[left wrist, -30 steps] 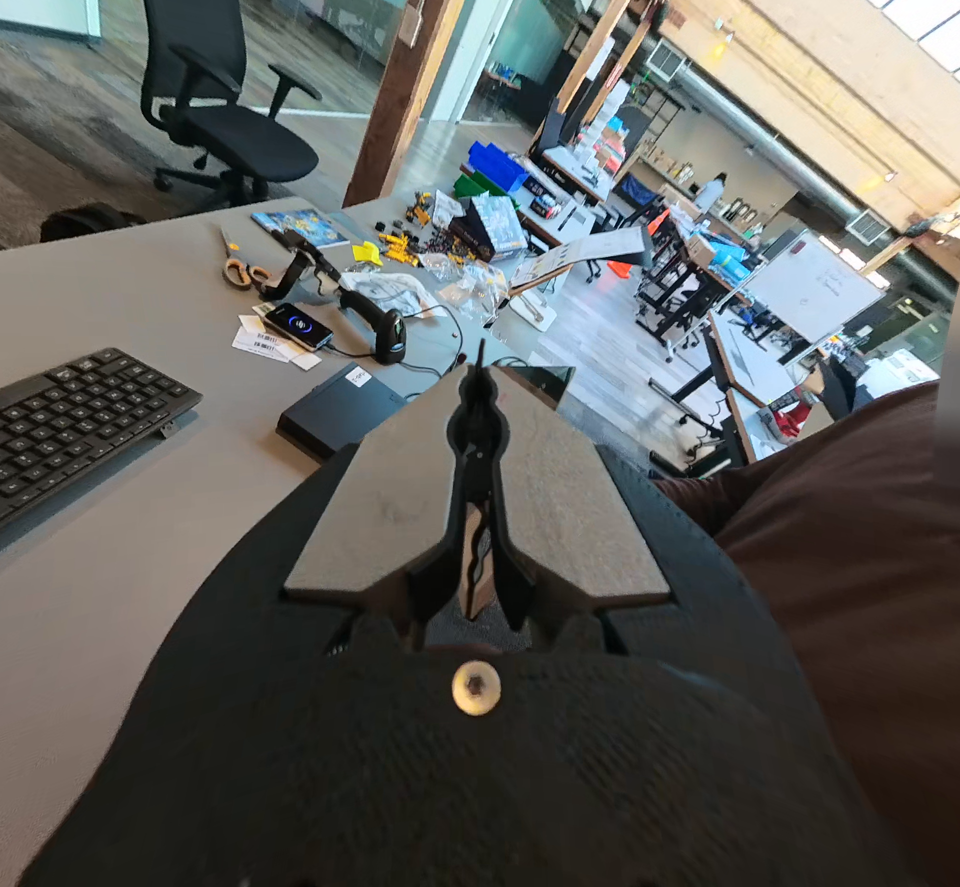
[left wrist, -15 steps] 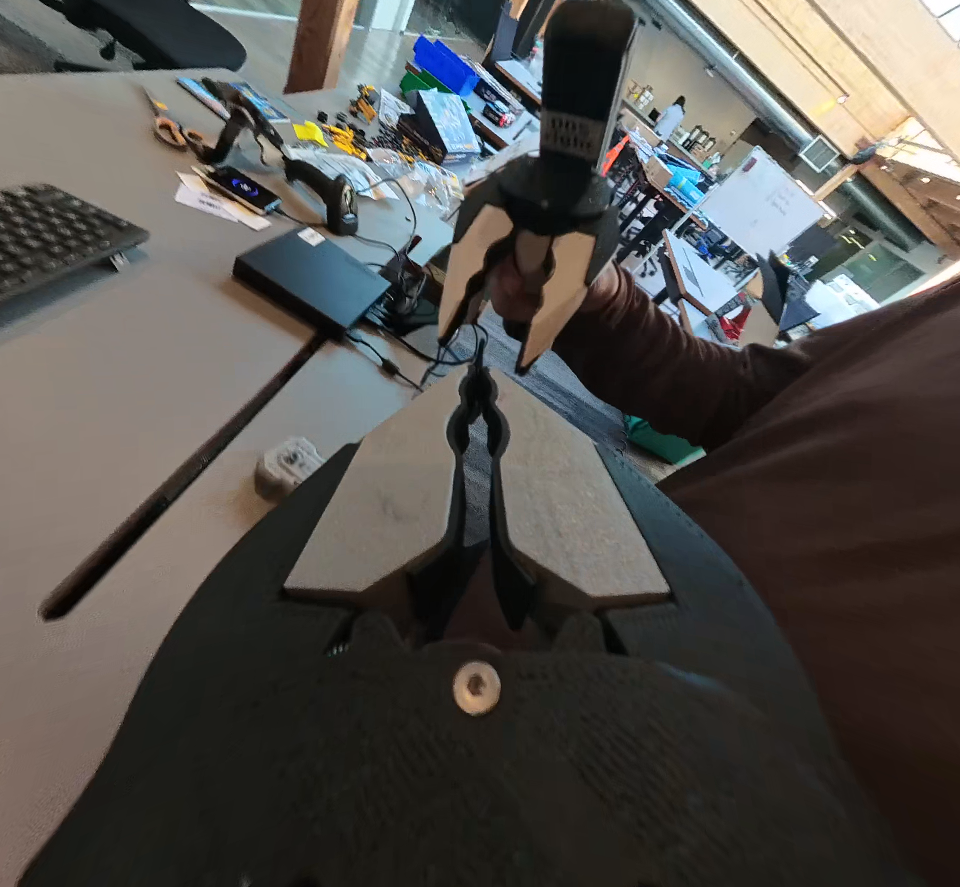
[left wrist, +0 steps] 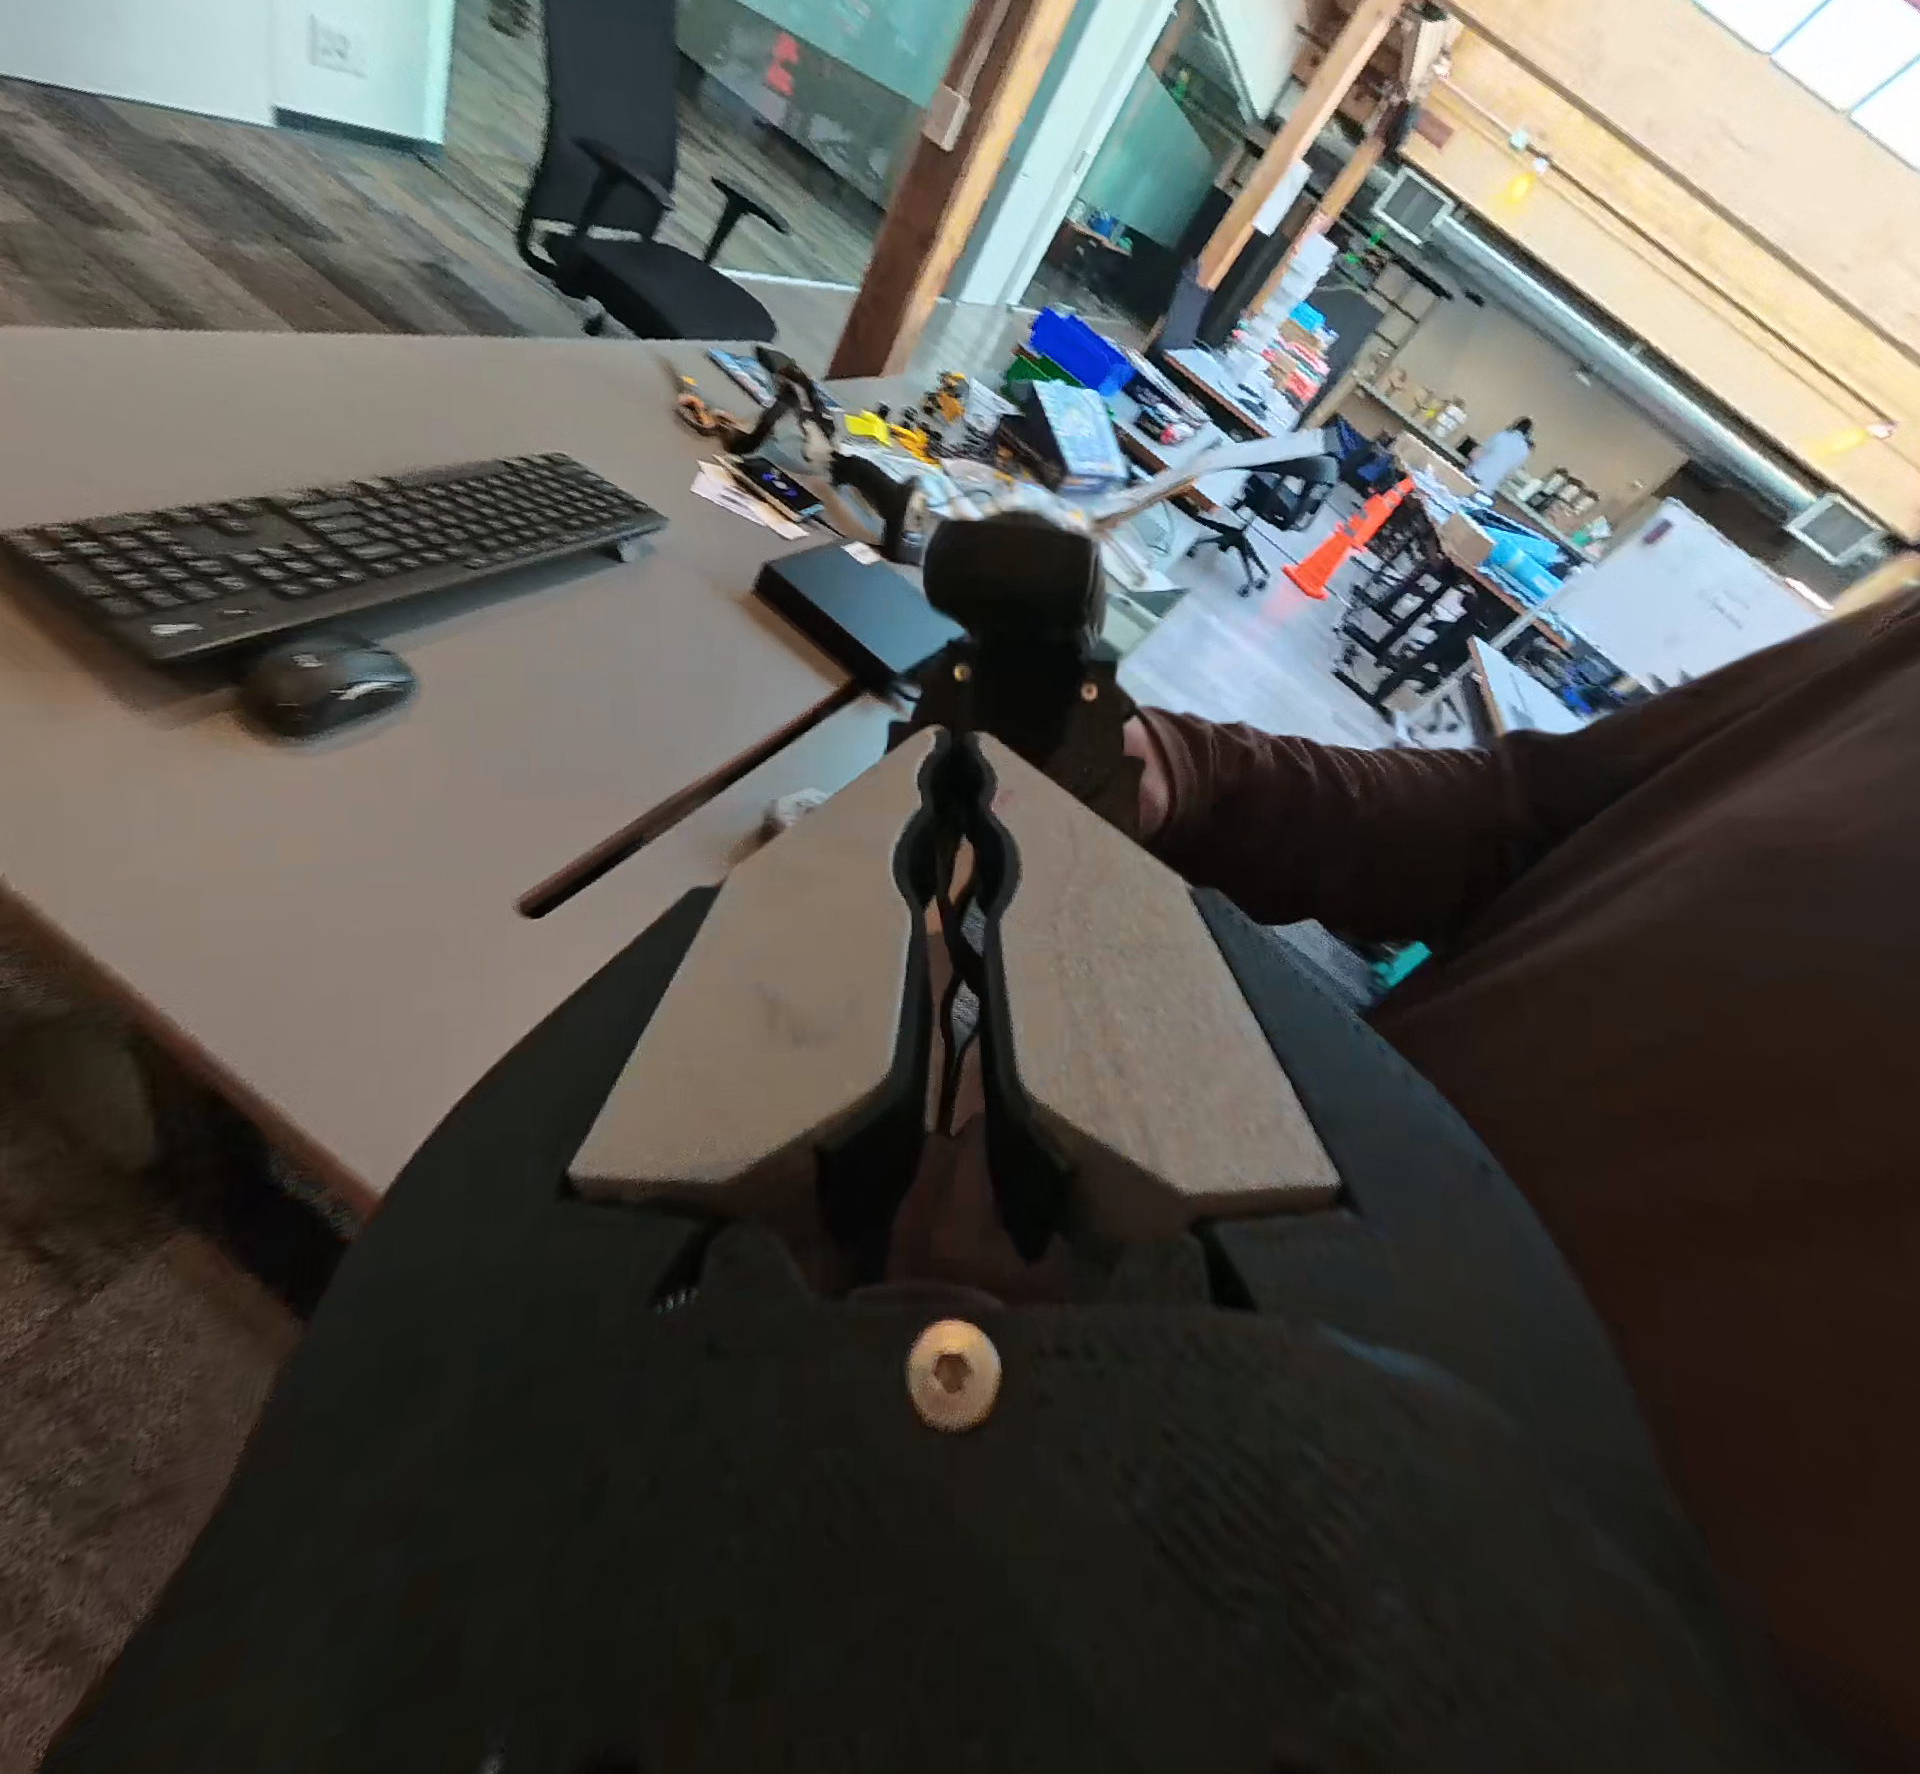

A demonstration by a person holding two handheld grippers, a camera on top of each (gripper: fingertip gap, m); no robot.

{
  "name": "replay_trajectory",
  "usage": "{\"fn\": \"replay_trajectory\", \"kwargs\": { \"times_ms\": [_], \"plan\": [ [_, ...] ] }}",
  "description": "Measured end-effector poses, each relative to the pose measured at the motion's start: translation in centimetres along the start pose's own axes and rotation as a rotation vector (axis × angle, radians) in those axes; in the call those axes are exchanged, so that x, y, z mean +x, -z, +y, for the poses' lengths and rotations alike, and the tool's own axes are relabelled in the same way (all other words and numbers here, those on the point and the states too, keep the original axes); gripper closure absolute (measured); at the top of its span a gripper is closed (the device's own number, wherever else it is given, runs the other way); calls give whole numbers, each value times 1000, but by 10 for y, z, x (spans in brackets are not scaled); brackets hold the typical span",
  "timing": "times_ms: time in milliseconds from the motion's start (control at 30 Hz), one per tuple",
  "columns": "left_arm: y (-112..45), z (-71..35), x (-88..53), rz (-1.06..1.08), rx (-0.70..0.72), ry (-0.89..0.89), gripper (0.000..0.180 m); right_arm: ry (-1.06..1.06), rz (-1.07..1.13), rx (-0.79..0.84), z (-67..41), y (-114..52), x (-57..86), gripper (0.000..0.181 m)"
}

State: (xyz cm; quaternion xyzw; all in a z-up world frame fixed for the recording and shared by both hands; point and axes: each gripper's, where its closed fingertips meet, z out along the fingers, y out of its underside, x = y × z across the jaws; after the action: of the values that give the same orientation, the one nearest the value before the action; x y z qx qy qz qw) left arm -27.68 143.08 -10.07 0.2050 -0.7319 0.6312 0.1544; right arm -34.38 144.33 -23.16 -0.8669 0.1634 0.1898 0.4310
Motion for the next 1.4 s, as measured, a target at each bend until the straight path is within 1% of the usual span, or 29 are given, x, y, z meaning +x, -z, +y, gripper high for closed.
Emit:
{"fn": "replay_trajectory", "kwargs": {
  "times_ms": [133, 200, 300, 367, 433, 500, 567, 600, 733, 800, 867, 900, 933, 967, 1000, 1100, 1200, 1300, 1400],
  "plan": [
    [37, -14, -38, -103, 26, 10, 180, -36, -61, -23, -2, -26, 41, 181],
    [51, -17, -60, -159, 16, 20, 180, -44, -89, 25, -17, -30, 65, 181],
    [67, -22, -87, -215, 9, 50, 180, -56, -100, 116, -55, -21, 109, 171],
    [75, -24, -103, -260, 1, 75, 180, -28, -82, 185, -88, -7, 135, 161],
    [83, -26, -118, -302, -3, 87, 180, 5, -62, 224, -117, 7, 158, 156],
    [90, -32, -131, -316, 17, 101, 180, 22, 10, 197, -134, 21, 190, 149],
    [96, -39, -141, -310, 53, 121, 180, 22, 99, 140, -143, 29, 220, 147],
    [99, -41, -146, -308, 63, 130, 180, 31, 97, 142, -151, 32, 225, 143],
    [114, -40, -173, -293, 59, 151, 180, 106, -131, 243, -200, 24, 186, 141],
    [122, -39, -187, -259, 63, 172, 180, 137, -184, 240, -216, 3, 171, 140],
    [132, -38, -200, -214, 63, 186, 180, 126, -195, 209, -225, -27, 169, 139],
    [137, -37, -207, -192, 58, 187, 180, 120, -185, 194, -229, -42, 172, 140],
    [144, -37, -214, -171, 53, 182, 180, 109, -160, 181, -233, -57, 179, 150],
    [152, -36, -222, -151, 48, 175, 180, 95, -145, 157, -235, -71, 185, 173],
    [162, -36, -232, -142, 38, 170, 180, 78, -136, 138, -239, -83, 190, 181],
    [197, -36, -260, -101, 0, 162, 180, 7, -114, 167, -263, -110, 206, 181],
    [235, -53, -287, -71, -5, 134, 180, -65, -119, 212, -289, -129, 222, 181],
    [263, -75, -314, -45, 15, 142, 180, -71, -61, 173, -305, -152, 243, 181],
    [281, -98, -339, -42, 35, 104, 180, -68, -19, 100, -309, -173, 267, 181]
  ]
}}
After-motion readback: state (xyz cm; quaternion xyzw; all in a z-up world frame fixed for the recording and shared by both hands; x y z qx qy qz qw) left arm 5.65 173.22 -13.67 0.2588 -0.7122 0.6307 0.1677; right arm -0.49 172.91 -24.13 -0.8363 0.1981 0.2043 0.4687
